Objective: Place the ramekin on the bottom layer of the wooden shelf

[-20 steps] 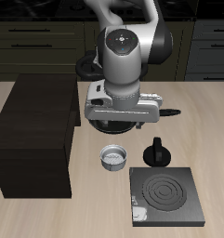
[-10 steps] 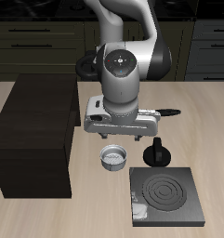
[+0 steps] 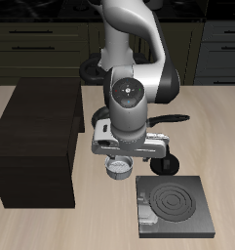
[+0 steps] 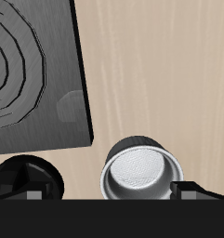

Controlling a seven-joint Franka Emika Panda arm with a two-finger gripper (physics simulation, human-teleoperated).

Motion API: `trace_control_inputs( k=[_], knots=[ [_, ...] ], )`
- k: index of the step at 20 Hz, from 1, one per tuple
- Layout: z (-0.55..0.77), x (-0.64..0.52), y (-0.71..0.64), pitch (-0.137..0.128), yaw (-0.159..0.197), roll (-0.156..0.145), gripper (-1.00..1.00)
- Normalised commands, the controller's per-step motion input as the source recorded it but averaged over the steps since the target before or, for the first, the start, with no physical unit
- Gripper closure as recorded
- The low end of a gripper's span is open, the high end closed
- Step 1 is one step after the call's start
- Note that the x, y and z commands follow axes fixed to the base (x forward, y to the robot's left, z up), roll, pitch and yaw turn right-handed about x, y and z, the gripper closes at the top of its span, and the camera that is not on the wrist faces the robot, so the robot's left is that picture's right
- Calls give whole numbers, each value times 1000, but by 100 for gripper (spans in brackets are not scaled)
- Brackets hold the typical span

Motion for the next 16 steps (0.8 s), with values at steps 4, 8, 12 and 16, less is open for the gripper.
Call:
trace_control_inputs(
  k=[4, 8, 12, 16],
  knots=[
    [-266, 26, 50, 28, -18, 14, -100],
    [-337, -36, 61, 36, -27, 37, -100],
    [-285, 29, 26, 42, -39, 18, -100],
    [-367, 7, 0, 51, -45, 15, -100]
  ],
)
